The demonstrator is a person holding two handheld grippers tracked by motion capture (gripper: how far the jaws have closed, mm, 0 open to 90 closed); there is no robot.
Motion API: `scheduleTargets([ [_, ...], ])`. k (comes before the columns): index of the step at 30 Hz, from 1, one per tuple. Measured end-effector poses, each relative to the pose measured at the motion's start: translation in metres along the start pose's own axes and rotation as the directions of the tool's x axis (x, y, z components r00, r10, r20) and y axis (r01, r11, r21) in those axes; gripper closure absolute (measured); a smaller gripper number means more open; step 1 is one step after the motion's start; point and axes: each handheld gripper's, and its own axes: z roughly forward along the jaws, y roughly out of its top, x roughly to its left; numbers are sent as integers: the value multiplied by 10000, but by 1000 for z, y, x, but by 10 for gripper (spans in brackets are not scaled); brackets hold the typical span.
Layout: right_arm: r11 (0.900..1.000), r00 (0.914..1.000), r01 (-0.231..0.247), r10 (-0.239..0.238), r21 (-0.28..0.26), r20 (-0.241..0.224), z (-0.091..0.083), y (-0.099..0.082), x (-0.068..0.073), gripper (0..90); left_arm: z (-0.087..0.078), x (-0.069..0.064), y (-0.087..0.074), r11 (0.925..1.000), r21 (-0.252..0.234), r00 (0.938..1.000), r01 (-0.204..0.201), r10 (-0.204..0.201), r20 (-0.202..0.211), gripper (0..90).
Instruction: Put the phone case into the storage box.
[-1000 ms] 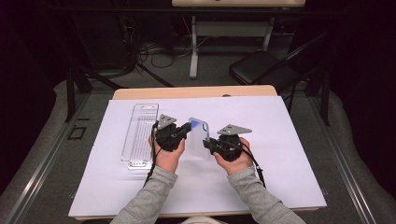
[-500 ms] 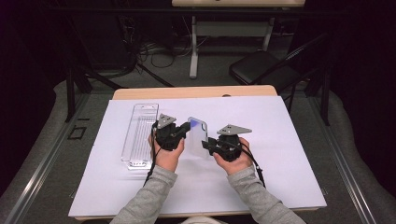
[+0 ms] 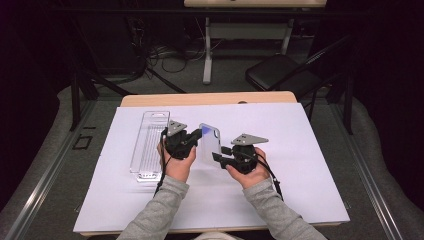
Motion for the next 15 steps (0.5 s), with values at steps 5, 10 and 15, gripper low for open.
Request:
scheduleTargets([
  [5,10000,10000,38,-39,-49,-62,-1,0,1,562,-2,4,4,9999,-106,9998,5,-7,-189,885],
  [10,9998,9999,124,-125,-163,-103,-1,1,2,534,-4,7,9,9998,-194,9992,12,-20,-404,885],
  [15,9994,9997,232,-234,-271,-68,-3,2,2,514,-7,12,15,9995,-323,9981,5,-25,-620,885],
])
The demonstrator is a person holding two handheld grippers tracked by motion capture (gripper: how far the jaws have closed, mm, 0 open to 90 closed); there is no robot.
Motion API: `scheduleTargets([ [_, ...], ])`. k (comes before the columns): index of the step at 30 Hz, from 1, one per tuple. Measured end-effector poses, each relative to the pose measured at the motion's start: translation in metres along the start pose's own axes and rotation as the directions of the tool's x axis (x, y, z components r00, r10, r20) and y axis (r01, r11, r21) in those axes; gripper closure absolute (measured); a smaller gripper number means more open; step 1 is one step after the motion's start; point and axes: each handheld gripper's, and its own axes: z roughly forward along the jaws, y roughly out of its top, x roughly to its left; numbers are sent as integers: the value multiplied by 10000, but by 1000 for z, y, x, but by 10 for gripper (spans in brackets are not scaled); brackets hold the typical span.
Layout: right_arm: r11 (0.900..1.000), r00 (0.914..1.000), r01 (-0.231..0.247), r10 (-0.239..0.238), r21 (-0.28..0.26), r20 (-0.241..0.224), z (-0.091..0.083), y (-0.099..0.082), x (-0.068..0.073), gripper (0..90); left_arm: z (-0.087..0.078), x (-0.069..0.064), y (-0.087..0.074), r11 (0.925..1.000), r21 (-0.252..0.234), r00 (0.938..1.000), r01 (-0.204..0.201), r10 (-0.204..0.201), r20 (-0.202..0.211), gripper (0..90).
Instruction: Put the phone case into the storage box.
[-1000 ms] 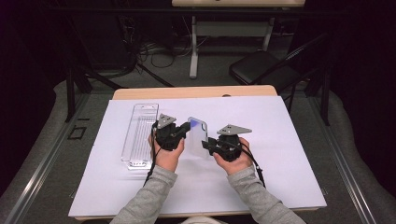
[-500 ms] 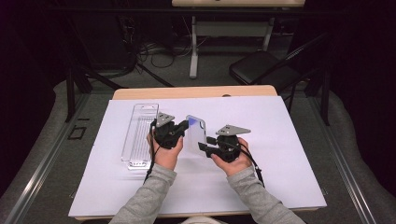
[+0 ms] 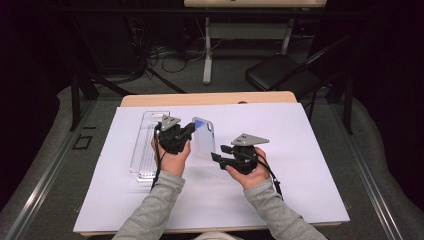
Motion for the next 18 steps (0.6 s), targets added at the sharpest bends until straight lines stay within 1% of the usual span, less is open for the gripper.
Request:
scheduleTargets([
  [5,10000,10000,-8,8,56,-36,-1,0,-1,511,-4,7,8,9999,-148,9998,81,-83,-173,885],
  [10,9999,9999,133,-133,-52,-8,-1,1,-1,495,-10,16,14,9991,-325,9990,275,-286,-329,885],
  [14,9997,9997,257,-257,39,20,-1,2,-1,495,-14,22,20,9985,-457,9983,315,-337,-480,885],
  [16,9994,9994,360,-360,-7,-11,0,2,-1,496,-17,24,23,9982,-516,9977,317,-347,-579,885],
  [17,9987,9987,507,-507,-38,-13,0,3,-2,507,-18,26,26,9980,-550,9975,305,-340,-623,885],
  [18,9978,9977,666,-667,-75,-142,1,3,-3,514,-19,27,27,9978,-595,9973,295,-334,-659,885],
])
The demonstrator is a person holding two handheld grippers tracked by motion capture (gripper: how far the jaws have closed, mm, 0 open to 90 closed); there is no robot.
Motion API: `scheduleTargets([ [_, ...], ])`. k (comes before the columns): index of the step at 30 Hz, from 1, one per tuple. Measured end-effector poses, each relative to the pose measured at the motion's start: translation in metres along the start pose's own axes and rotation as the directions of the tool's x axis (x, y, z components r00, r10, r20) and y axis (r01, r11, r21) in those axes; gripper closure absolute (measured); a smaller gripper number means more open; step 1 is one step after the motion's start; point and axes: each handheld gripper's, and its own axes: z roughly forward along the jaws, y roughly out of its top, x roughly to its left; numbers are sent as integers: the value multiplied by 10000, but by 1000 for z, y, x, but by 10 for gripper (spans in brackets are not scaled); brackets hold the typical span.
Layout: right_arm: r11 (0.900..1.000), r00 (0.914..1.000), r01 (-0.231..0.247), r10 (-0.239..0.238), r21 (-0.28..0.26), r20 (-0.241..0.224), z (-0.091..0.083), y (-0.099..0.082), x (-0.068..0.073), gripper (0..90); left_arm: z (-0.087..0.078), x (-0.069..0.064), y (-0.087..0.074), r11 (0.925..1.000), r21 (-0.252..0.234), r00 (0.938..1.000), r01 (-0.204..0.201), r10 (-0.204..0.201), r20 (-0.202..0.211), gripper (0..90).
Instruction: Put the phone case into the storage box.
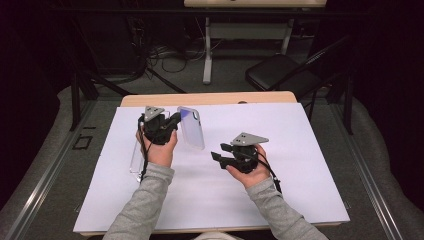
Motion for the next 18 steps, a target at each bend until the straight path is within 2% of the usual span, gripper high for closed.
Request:
scheduleTargets([
  [7,9989,9988,478,-477,-36,85,1,0,-3,523,-6,9,10,9998,-191,9996,-21,15,-285,885],
  [9,9992,9994,356,-357,-204,-28,2,-1,-5,520,-7,11,13,9997,-221,9993,-49,41,-364,885],
  [13,9997,9998,107,-111,-201,-190,1,-1,-10,511,-10,19,20,9996,-258,9989,95,-106,-448,885],
  [18,9999,9999,146,-146,-33,-84,1,-1,-15,504,-12,28,30,9993,-348,9980,144,-165,-605,885],
])
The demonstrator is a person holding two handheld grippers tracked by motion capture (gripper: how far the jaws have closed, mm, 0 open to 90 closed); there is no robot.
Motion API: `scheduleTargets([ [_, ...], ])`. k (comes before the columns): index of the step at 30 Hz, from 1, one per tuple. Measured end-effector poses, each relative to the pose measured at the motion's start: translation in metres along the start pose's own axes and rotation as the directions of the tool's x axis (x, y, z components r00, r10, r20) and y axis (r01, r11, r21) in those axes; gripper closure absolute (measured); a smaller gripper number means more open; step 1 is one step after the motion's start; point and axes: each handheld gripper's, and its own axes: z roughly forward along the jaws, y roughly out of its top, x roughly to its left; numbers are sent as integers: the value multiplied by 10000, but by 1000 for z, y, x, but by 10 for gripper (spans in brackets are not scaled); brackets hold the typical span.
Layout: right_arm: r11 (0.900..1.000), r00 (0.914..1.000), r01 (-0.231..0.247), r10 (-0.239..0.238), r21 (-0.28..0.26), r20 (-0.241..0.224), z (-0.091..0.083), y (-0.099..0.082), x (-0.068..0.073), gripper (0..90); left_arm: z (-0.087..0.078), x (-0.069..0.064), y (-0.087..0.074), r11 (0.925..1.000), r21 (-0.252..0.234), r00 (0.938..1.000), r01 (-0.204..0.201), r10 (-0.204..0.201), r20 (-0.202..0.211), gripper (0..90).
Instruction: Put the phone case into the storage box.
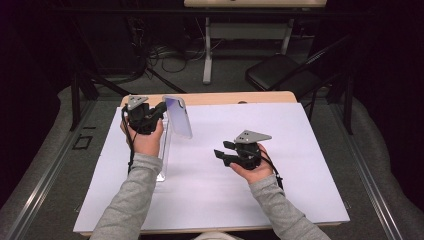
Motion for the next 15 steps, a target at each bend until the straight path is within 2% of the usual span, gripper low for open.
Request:
scheduleTargets([
  [7,9999,9997,151,-150,-50,214,-2,1,-2,450,-3,14,11,10000,-46,9995,79,-80,-309,885],
  [15,9992,9986,388,-392,124,362,-4,1,-2,408,-5,29,25,9997,-197,9962,117,-134,-864,885],
])
